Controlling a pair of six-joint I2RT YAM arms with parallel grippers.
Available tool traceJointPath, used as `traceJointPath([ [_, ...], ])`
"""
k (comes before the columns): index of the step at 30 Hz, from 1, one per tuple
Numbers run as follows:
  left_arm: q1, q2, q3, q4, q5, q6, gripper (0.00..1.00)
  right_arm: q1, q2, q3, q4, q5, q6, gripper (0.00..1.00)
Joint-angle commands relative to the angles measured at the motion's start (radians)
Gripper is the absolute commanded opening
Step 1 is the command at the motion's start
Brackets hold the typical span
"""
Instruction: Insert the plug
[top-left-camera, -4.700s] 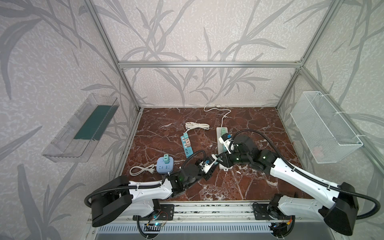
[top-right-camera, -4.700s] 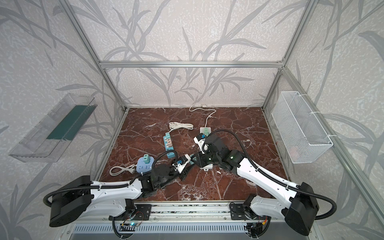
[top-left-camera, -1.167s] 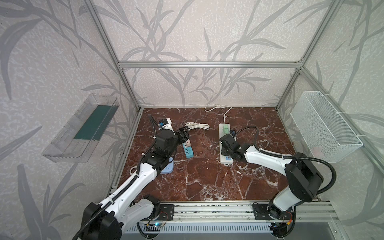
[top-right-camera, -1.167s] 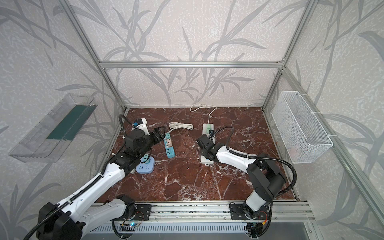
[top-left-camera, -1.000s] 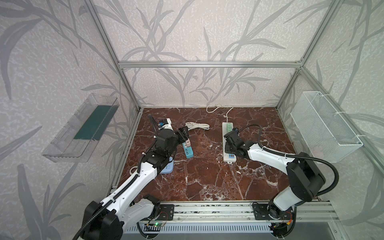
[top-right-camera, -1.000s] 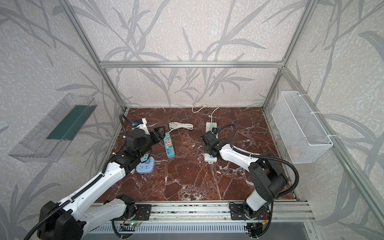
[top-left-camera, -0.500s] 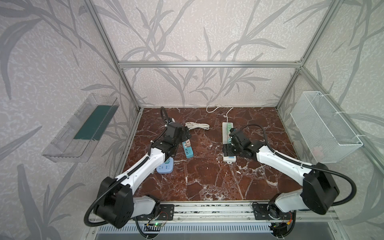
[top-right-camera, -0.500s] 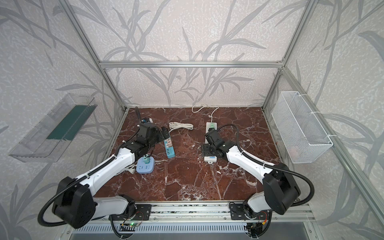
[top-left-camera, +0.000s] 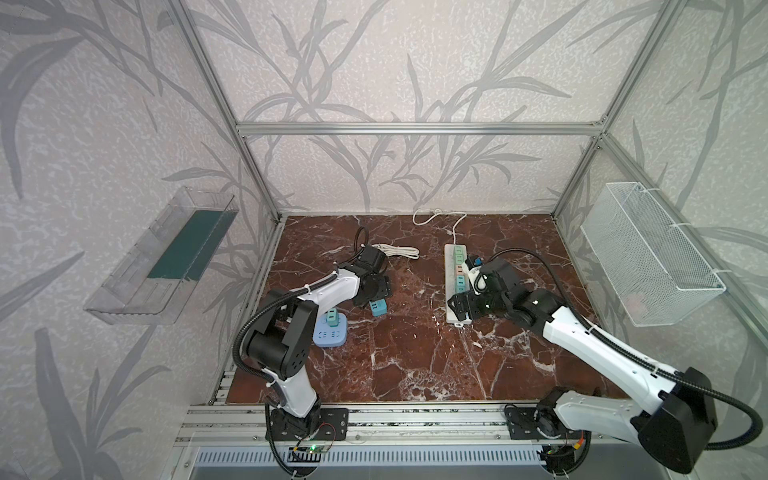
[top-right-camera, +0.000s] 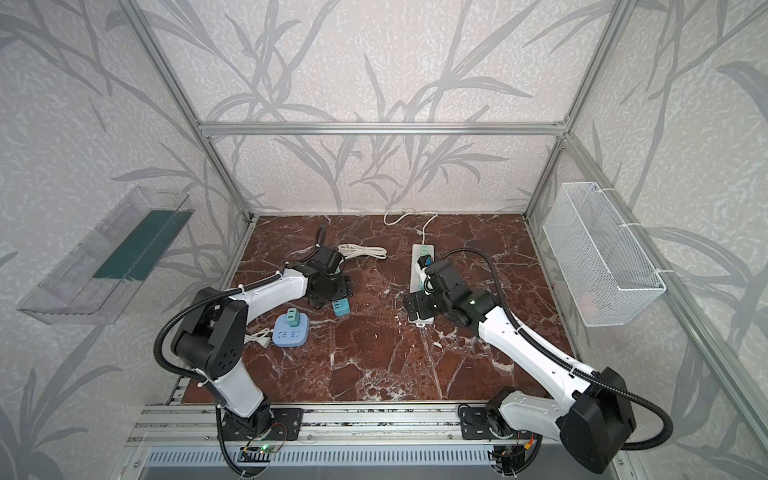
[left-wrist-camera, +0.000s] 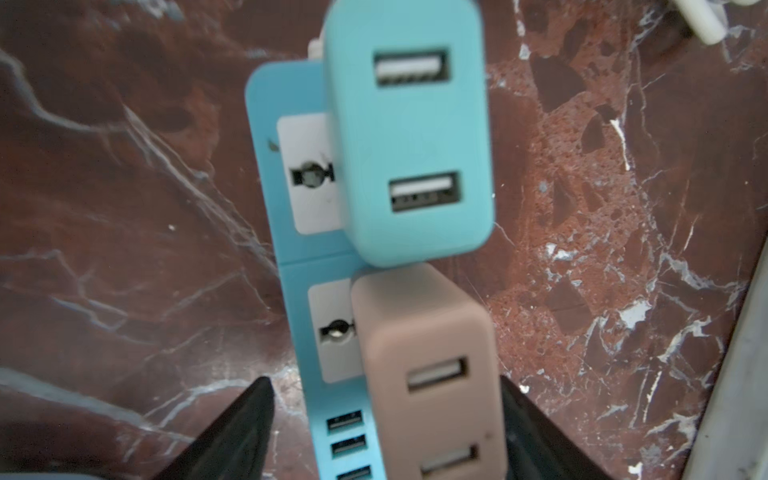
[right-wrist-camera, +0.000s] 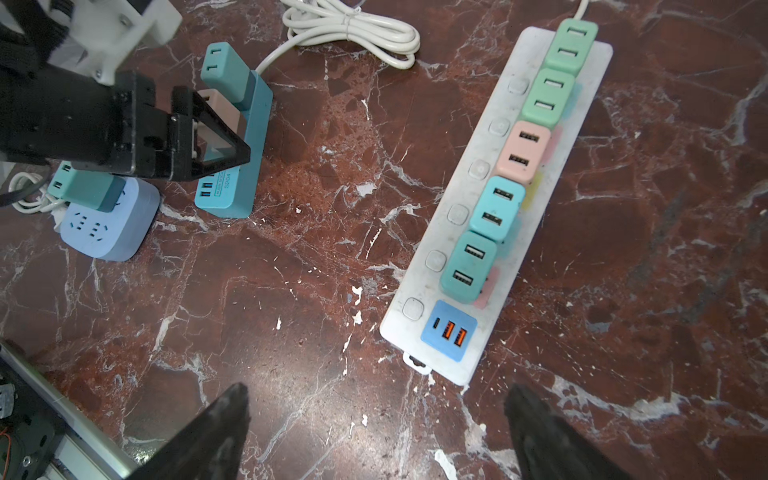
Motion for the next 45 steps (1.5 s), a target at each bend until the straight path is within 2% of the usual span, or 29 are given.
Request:
traceJointPath([
  [1,-0.018,0.039,0.012,-0.029,0.018,0.004,0.71,-0.008,-0.053,-0.041,0.011,-0.002,-0.016,0.95],
  [5,-0.039,0.065,0.012,-0.026,-0.004,0.005,0.60,-0.011,-0.086,-0.065,0.020,-0.002,-0.014,0.95],
  [11,-0.130,0.089,0.053,-0.050,-0.080,0.024,0.46,-0.015,-0.127,-0.079,0.025,0.004,-0.009,0.94],
  [17,-0.248,0.189,0.178,-0.050,-0.078,-0.033,0.46,-0.028,-0.163,-0.091,0.028,0.020,0.000,0.94],
  [21,-0.265,0.233,0.232,-0.029,-0.080,-0.103,0.50,-0.039,-0.188,-0.100,0.026,0.019,0.007,0.94],
  [24,-0.265,0.229,0.244,-0.035,-0.096,-0.111,0.60,-0.040,-0.199,-0.101,0.023,0.014,0.008,0.94],
  [27,-0.265,0.178,0.239,-0.055,-0.107,-0.087,0.77,-0.040,-0.205,-0.102,0.025,0.006,0.006,0.94],
  [28,-0.265,0.153,0.236,-0.066,-0.108,-0.073,0.87,-0.040,-0.207,-0.102,0.027,0.007,0.007,0.94],
  [30,-0.267,0.093,0.229,-0.081,-0.106,-0.039,0.99,-0.042,-0.206,-0.102,0.029,0.009,0.006,0.95],
  [39,-0.263,-0.156,0.227,-0.231,-0.158,0.009,0.99,-0.048,-0.214,-0.107,0.031,0.010,0.006,0.95],
  [41,-0.263,-0.233,0.207,-0.274,-0.214,-0.014,0.99,-0.050,-0.221,-0.110,0.033,0.010,0.006,0.95],
  [45,-0.233,-0.433,0.102,-0.385,-0.440,-0.119,0.99,-0.050,-0.234,-0.122,0.049,-0.001,0.006,0.95],
])
